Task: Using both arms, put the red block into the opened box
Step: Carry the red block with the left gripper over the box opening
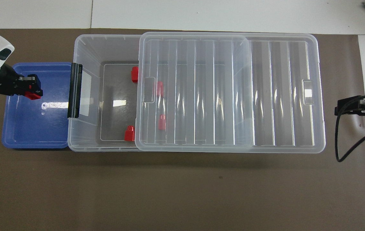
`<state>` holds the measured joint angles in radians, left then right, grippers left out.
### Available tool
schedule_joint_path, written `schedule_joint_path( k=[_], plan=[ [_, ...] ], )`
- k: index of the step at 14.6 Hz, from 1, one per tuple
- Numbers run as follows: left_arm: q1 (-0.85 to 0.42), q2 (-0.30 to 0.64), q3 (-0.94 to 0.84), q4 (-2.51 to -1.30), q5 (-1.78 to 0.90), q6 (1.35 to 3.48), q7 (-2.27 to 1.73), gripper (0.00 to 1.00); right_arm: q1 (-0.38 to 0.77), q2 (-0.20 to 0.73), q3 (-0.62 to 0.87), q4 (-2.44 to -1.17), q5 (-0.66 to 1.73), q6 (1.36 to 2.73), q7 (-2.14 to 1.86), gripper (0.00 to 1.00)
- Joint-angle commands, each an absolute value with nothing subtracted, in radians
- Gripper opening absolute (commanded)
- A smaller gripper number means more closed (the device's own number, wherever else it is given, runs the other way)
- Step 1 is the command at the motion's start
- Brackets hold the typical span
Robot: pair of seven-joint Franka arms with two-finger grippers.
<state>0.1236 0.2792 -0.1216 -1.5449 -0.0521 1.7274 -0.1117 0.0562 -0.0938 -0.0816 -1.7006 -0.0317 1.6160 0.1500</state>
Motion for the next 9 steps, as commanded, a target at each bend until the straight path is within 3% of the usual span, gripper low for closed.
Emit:
schedule_joint_path(
  k=[1, 5, 9],
  plan=[
    [0.06, 0.282, -0.123, -1.482, -0.078, 1.635, -0.276, 0.0, 0.049, -0.11, -0.078, -1.718, -0.006, 1.617, 0.129, 1.0],
    [-0.03, 0.281, -0.138, -1.479, -0.092, 1.736, -0.504, 0.0, 0.049, -0.11, -0.077, -1.718, -0.008, 1.617, 0.129, 1.0],
    [-0.08, 0.253, -0.137, -1.577, -0.071, 1.877, -0.568, 0.0, 0.048, -0.11, -0.077, -1.718, -0.006, 1.618, 0.127, 1.0]
  ],
)
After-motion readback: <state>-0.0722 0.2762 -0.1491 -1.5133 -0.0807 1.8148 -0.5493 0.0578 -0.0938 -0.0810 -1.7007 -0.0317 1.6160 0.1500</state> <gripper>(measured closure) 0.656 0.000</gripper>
